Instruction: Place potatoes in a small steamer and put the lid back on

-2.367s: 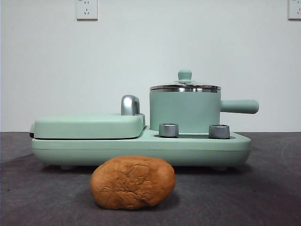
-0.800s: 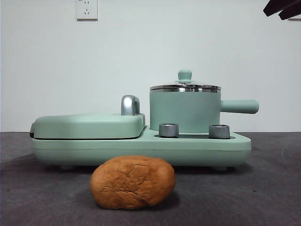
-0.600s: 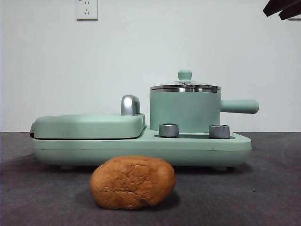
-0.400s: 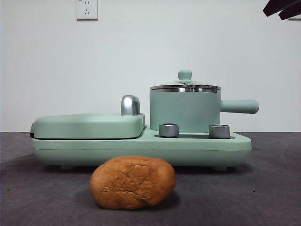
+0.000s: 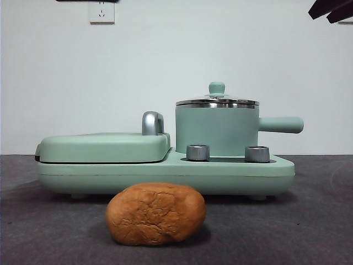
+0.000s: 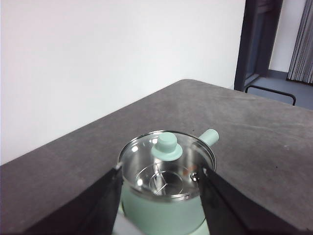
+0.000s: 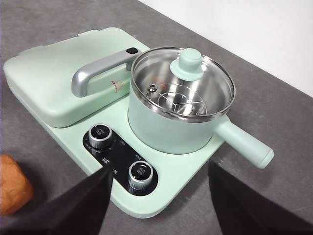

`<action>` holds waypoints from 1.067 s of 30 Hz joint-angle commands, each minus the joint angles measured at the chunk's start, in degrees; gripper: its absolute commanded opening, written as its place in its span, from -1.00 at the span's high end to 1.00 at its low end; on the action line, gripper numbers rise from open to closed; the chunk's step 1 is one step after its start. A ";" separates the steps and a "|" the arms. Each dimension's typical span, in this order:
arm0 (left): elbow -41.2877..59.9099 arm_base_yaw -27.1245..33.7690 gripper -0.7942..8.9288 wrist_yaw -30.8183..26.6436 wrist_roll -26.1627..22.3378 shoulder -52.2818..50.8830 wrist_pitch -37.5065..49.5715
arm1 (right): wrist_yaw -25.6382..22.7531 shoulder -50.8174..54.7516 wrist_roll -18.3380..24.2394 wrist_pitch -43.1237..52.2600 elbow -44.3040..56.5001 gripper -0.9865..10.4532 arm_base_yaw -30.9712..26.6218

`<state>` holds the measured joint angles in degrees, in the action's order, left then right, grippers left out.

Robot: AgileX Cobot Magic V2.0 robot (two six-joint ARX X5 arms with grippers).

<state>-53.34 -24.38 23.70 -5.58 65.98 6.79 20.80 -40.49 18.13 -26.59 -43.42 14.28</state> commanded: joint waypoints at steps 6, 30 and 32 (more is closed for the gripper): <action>-8.63 -4.00 0.33 -1.86 0.02 12.44 2.23 | -0.04 -0.24 0.24 0.39 -0.96 0.29 0.26; -25.86 -9.66 0.32 -5.97 -3.17 41.77 14.21 | -0.02 -0.22 -0.13 0.39 -0.96 0.29 0.26; -27.10 -9.66 0.32 -5.99 -2.82 43.10 14.23 | -0.02 -0.24 -0.13 0.39 -0.96 0.29 0.26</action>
<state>-78.67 -33.56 17.87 -8.16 107.70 19.97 20.80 -40.49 18.17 -26.59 -43.42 14.28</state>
